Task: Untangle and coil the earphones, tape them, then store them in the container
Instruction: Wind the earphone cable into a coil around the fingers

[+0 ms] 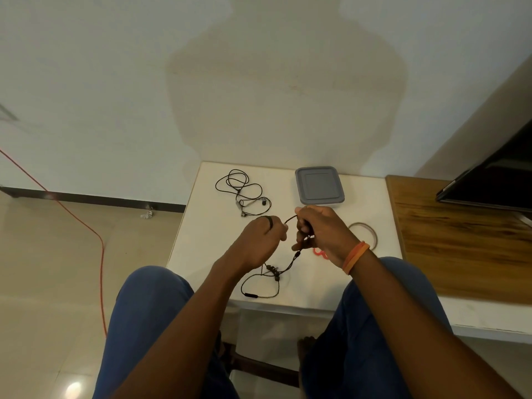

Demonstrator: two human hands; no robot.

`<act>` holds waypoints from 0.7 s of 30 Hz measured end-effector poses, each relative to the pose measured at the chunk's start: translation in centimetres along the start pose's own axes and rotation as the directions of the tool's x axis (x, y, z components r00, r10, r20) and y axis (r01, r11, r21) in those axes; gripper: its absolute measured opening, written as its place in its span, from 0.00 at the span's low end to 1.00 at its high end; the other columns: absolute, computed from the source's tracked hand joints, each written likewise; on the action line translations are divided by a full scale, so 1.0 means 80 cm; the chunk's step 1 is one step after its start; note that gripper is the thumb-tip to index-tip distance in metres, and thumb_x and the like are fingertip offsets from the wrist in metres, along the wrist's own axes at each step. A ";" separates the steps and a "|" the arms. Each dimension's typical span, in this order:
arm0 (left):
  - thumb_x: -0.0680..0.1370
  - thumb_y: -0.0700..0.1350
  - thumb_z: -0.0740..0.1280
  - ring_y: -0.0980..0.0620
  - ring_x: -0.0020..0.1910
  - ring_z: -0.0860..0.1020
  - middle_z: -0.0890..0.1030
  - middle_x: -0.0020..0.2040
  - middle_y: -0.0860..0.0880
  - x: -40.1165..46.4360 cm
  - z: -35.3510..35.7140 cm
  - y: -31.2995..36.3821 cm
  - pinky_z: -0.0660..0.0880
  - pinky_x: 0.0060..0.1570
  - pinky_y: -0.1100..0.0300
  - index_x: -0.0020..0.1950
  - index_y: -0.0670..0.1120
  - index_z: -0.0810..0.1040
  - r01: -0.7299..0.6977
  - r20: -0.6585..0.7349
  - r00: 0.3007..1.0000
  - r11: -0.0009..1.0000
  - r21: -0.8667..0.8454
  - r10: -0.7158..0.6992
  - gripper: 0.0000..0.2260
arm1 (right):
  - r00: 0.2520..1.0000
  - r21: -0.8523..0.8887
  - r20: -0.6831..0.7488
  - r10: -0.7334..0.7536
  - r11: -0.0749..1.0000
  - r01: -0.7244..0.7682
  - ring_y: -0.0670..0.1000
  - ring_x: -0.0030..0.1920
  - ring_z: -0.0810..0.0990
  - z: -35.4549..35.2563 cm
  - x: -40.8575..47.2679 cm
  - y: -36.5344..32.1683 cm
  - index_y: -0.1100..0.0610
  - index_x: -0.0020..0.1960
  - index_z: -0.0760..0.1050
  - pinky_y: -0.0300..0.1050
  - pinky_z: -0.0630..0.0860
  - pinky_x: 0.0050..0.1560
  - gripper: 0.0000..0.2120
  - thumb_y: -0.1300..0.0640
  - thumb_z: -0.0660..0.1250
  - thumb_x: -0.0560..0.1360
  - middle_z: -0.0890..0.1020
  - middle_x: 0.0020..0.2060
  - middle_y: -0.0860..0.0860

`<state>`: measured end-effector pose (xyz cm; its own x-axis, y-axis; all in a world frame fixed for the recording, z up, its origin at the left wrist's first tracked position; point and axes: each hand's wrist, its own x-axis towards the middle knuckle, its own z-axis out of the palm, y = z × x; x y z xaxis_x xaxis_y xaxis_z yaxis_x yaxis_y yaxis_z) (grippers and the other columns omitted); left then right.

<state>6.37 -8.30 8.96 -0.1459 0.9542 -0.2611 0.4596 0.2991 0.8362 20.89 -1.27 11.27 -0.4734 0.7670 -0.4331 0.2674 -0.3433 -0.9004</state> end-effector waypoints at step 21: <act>0.81 0.63 0.55 0.55 0.22 0.66 0.72 0.25 0.50 -0.009 0.007 0.018 0.65 0.24 0.64 0.36 0.43 0.75 0.106 0.304 0.949 0.994 -0.040 -0.090 0.27 | 0.997 -0.008 -0.070 -0.024 1.000 0.023 0.48 0.25 0.62 -0.015 0.016 0.003 0.57 0.30 0.70 0.40 0.61 0.27 0.19 0.49 0.69 0.75 0.69 0.25 0.52</act>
<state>7.62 -8.54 10.08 0.0864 0.8790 -0.4689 0.4064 0.3986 0.8221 21.35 0.32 10.56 -0.4200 0.8109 -0.4074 0.2629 -0.3209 -0.9099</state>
